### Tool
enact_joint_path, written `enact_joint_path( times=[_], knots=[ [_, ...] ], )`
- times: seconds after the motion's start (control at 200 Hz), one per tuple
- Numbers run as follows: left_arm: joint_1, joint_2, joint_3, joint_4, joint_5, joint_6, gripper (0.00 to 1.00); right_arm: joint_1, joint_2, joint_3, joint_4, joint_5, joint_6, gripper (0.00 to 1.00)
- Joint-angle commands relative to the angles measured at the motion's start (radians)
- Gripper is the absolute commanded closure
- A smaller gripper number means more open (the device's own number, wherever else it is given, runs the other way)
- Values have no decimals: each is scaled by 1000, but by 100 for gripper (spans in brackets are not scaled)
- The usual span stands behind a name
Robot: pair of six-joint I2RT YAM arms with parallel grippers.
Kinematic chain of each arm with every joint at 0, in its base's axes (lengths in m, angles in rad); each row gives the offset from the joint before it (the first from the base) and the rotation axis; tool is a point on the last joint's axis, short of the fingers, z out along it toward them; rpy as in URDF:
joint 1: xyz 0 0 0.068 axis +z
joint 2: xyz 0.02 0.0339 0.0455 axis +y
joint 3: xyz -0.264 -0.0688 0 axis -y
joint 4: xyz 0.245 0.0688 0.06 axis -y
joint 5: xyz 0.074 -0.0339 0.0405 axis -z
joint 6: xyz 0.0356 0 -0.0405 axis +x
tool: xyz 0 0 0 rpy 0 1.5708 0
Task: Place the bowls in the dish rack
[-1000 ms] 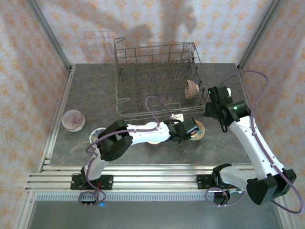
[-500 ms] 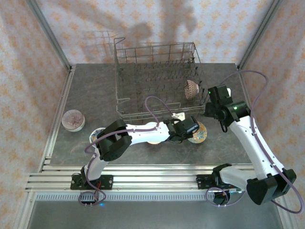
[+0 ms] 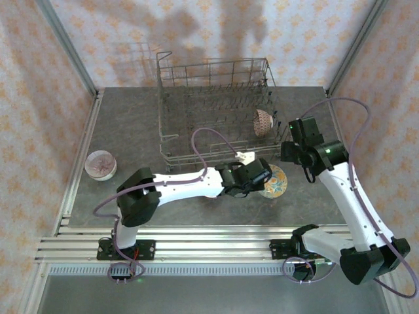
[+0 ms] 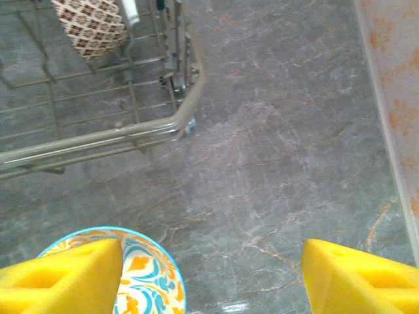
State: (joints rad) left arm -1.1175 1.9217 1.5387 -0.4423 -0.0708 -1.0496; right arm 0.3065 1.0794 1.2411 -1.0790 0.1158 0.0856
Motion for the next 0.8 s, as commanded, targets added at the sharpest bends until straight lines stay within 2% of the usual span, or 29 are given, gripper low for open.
enact_joint_path(
  times=[0.0, 0.185, 0.345, 0.515, 0.791],
  knots=[
    [-1, -75, 91, -50, -82, 70, 100, -7, -28, 49, -43, -74, -27, 31],
    [-2, -99, 159, -111, -115, 153, 100, -7, -40, 69, -47, -179, -39, 35],
    [1, -112, 191, -148, -133, 207, 100, -6, -35, 75, -70, -218, -55, 43],
    [14, -152, 168, -140, -126, 238, 100, -6, -43, 60, -64, -253, -57, 51],
    [38, -216, 114, -116, -108, 252, 100, -6, -36, 35, -55, -273, -56, 58]
  ],
)
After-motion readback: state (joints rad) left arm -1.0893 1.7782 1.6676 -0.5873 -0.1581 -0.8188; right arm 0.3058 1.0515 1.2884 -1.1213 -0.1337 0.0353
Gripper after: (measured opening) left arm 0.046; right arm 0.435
